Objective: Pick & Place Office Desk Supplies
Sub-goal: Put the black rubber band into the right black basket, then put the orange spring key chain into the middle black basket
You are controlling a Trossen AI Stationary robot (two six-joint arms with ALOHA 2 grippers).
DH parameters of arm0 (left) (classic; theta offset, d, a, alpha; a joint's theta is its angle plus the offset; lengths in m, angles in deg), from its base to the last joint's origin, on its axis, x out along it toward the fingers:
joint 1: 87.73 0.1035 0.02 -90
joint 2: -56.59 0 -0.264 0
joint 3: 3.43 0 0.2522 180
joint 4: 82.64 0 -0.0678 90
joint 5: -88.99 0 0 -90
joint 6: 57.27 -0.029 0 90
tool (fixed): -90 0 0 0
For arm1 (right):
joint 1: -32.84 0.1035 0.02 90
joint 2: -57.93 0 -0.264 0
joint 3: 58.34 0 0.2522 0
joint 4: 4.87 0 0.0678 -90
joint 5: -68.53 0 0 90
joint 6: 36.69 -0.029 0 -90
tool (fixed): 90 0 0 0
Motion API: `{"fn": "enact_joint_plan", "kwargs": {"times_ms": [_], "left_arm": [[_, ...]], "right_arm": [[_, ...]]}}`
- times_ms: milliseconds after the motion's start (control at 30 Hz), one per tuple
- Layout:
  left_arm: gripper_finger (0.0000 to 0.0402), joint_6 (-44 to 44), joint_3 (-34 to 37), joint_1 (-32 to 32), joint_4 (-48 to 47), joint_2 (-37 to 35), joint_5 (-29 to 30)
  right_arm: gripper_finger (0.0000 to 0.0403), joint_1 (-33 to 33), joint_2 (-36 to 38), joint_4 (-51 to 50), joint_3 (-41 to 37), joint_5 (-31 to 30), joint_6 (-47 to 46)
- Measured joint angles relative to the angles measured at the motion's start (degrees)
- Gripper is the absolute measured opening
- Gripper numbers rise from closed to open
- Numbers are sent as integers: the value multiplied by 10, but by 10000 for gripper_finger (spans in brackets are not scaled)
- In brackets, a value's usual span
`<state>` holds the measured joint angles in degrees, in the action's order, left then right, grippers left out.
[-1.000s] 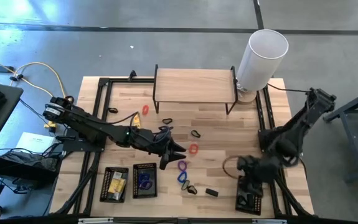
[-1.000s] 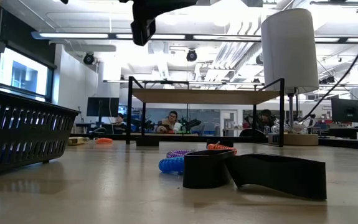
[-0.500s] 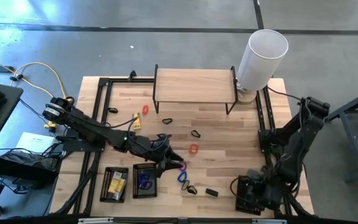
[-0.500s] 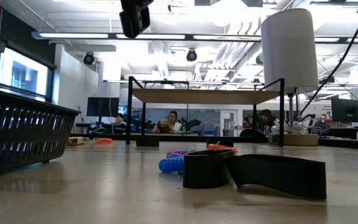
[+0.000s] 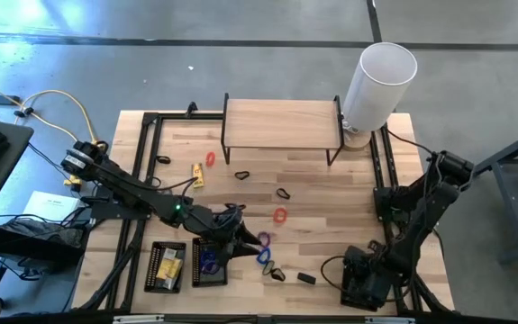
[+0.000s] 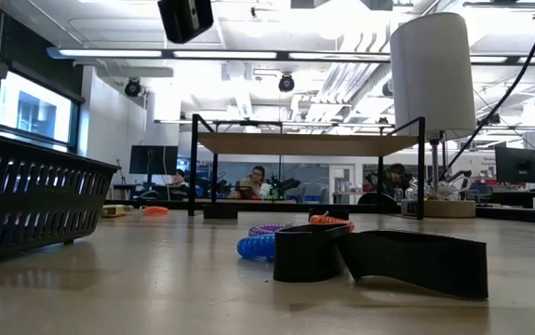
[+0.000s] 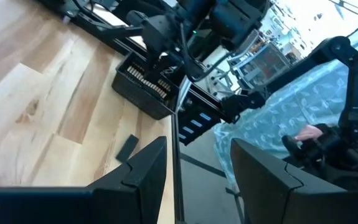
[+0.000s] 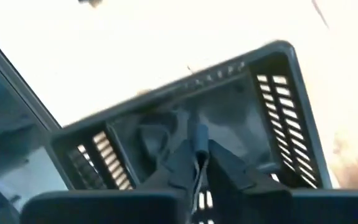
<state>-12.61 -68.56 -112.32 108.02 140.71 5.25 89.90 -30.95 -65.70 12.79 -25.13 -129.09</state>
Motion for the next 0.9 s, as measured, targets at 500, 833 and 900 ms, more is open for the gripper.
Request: {"fn": "enact_joint_plan", "kwargs": {"times_ms": [500,833,900], "left_arm": [[172,2,0,-3,0,0,-75],[172,-36,0,12,-12,-21,-109],[172,-53,0,13,-33,-28,-111]], "right_arm": [[173,-88,0,-20,16,100,11],[174,-138,53,-30,79,34,39],[174,-143,70,-23,91,-13,56]]}}
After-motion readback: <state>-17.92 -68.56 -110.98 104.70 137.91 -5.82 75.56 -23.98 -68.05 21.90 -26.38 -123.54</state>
